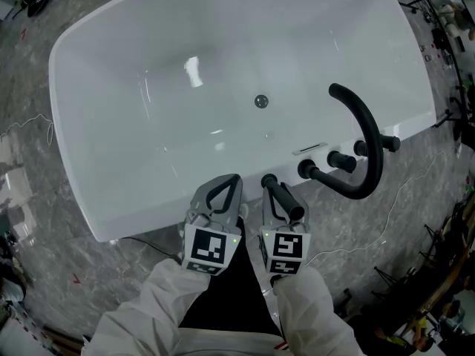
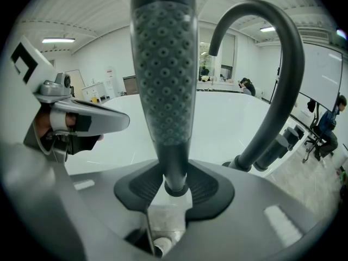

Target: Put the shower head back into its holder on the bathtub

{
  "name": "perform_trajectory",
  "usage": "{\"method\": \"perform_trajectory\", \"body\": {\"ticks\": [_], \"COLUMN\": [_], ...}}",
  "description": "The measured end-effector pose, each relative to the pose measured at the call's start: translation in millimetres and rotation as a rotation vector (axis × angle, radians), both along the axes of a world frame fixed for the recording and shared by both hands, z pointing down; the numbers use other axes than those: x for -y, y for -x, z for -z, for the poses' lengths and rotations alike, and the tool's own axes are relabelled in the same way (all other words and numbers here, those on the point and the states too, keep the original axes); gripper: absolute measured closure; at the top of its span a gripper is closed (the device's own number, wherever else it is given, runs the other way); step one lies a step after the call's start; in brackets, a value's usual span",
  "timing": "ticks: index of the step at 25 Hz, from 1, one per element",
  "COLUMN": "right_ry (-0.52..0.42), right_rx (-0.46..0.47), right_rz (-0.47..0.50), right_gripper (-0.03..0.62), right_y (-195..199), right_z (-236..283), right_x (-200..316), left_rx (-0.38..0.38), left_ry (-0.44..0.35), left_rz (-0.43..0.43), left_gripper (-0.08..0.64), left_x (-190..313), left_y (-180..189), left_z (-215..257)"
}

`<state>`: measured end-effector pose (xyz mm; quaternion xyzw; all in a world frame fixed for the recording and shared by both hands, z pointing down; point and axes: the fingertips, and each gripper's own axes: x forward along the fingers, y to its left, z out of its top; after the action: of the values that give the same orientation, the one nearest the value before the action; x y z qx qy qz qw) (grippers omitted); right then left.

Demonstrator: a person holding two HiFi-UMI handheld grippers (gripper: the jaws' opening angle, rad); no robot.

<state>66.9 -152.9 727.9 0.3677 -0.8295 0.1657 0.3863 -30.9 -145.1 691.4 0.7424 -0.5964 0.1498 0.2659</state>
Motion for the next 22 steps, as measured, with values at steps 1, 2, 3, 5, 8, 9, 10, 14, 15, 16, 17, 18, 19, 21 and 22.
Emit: {"method": "perform_trajectory", "body": {"ticks": [1, 2, 3, 5, 8, 9, 10, 14, 15, 16, 17, 18, 19, 21, 22], "right_ry": [0.007, 0.011, 0.009, 0.001, -0.005, -0.006, -0.006, -0.003, -0.001, 0.000, 0.001, 0.002, 0.003, 0.007, 0.010], "right_rx": [-0.006, -0.009, -0.006, 0.002, 0.002, 0.002, 0.002, 0.008, 0.010, 0.012, 0.014, 0.016, 0.018, 0.023, 0.026], "right_rz": [-0.002, -0.003, -0.001, 0.003, 0.008, 0.009, 0.010, 0.007, 0.005, 0.003, 0.001, -0.002, -0.005, -0.012, -0.015], "right_gripper": [0.454, 0.454, 0.456, 0.454, 0.454, 0.454, 0.455, 0.454, 0.454, 0.454, 0.453, 0.453, 0.453, 0.451, 0.451], "right_y": [-1, -1, 0, 1, 2, 2, 2, 3, 3, 3, 3, 2, 2, 2, 2], "right_z": [-1, -2, -2, -2, -2, -2, -2, -2, -3, -3, -3, -3, -3, -4, -4], "right_x": [0, 0, 0, 0, 1, 1, 1, 1, 1, 1, 1, 1, 1, 1, 1], "left_rx": [0.000, 0.000, -0.001, -0.001, -0.004, -0.004, -0.004, -0.007, -0.008, -0.008, -0.007, -0.005, -0.004, 0.000, 0.002], "left_ry": [0.002, 0.004, 0.007, 0.011, 0.017, 0.019, 0.020, 0.024, 0.026, 0.027, 0.029, 0.030, 0.032, 0.036, 0.037], "left_rz": [-0.001, -0.001, -0.002, -0.004, -0.006, -0.007, -0.008, -0.010, -0.009, -0.009, -0.009, -0.008, -0.009, -0.010, -0.009], "left_gripper": [0.560, 0.560, 0.560, 0.560, 0.561, 0.560, 0.560, 0.560, 0.560, 0.560, 0.560, 0.560, 0.560, 0.560, 0.560], "left_x": [0, 0, 0, 0, 1, 1, 1, 2, 2, 2, 3, 3, 3, 2, 2], "left_y": [0, 0, -1, -1, -1, -2, -2, -3, -3, -4, -4, -4, -4, -4, -4], "left_z": [-1, -2, -2, -4, -7, -8, -8, -11, -11, -12, -12, -12, -12, -11, -11]}}
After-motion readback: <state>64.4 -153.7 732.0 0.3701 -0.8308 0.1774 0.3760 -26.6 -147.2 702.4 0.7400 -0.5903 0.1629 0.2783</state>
